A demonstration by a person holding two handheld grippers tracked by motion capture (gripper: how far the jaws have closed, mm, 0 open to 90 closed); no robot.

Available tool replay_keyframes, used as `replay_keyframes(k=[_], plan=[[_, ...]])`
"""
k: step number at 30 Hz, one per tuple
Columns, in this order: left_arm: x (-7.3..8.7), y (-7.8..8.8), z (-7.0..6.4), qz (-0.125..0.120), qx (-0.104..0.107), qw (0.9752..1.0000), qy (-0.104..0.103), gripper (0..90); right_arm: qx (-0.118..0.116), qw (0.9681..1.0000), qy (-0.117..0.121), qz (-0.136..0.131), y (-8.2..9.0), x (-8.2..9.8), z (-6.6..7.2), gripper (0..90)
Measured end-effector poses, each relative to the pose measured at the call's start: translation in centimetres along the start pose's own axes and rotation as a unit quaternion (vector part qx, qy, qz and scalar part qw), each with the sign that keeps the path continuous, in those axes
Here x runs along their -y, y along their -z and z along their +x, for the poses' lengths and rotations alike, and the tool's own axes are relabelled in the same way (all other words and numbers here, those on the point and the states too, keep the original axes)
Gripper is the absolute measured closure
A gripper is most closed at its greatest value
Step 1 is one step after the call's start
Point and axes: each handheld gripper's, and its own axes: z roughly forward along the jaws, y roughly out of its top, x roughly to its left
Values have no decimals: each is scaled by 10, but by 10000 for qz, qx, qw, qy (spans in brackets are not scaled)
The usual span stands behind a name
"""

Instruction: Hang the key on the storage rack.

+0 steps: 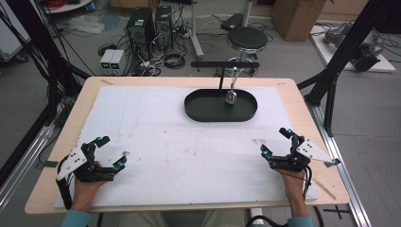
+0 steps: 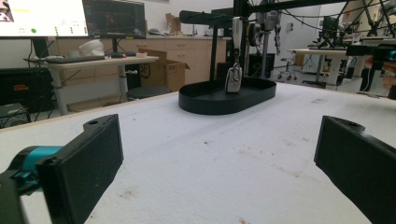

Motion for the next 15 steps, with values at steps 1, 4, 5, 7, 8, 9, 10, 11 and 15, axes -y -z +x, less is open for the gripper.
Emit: replay_keyframes(k=[1,4,5,7,8,9,10,11,15], plan=[[0,0,0,0,6,10000,-8,17,24,10000,-47,55,0,4,-1,7],[0,0,0,0,1,10000,4,17,13,9997,-227,77,-2,13,-3,6],[0,0,0,-6,2,10000,7,17,-14,9994,-321,117,-3,16,-3,6],[0,0,0,0,2,10000,6,17,-41,9997,-227,65,-2,16,-2,6],[0,0,1,8,5,10000,10,17,-53,9998,-179,92,-2,16,-1,6],[0,0,1,12,-1,10000,43,17,-46,9998,-156,83,-2,17,0,6],[0,0,1,18,1,10000,48,17,-42,9999,-149,72,-2,17,1,6],[0,0,1,18,2,10000,47,17,-44,9999,-110,30,-2,17,1,7],[0,0,1,2,-3,10000,12,17,-44,10000,-48,9,-1,17,2,6]])
